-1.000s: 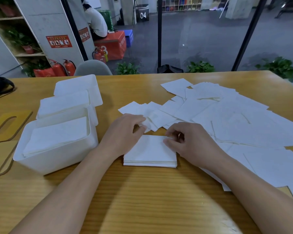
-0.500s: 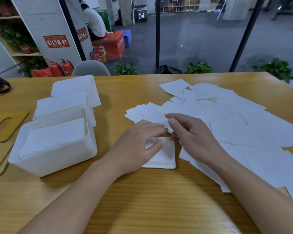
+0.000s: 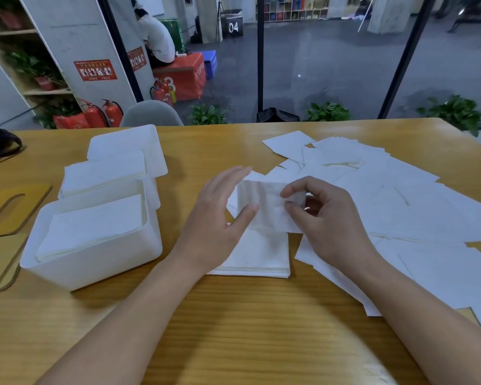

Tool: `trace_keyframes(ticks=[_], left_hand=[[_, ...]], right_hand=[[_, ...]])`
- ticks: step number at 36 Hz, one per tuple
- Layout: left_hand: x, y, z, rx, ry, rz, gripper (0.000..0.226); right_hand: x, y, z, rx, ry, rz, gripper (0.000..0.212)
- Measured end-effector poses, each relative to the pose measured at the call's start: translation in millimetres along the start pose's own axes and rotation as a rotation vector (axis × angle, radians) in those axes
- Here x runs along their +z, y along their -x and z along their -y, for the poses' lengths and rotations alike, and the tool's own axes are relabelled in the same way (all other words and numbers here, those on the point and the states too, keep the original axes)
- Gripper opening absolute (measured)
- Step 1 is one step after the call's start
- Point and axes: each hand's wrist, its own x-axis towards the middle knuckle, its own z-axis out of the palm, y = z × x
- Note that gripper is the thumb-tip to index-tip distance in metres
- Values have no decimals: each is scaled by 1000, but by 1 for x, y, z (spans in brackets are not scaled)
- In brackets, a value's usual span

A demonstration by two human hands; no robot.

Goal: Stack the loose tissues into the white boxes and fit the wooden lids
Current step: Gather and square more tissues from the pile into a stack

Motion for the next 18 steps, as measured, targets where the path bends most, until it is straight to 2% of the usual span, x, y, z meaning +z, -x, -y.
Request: trace_keyframes(ticks=[2, 4, 6, 9, 14, 18], left_hand=[[0, -1, 2, -42, 59, -24, 66], [-1, -2, 1, -109, 218, -61, 71], [-2, -4, 1, -179, 383, -86, 71], [-5, -6, 4, -203, 483, -78, 65], [-12, -5, 8, -202, 342, -43, 39], [-13, -4, 12, -189, 220, -15, 25]], right_hand=[[1, 1, 4, -19, -44, 26, 25], [1, 2, 6, -36, -83, 45, 22], [-1, 3, 6, -62, -96, 49, 17], [-2, 3, 6, -73, -110, 58, 14], [2, 5, 7, -30, -164, 91, 18], [0, 4, -1, -3, -1, 85, 27]])
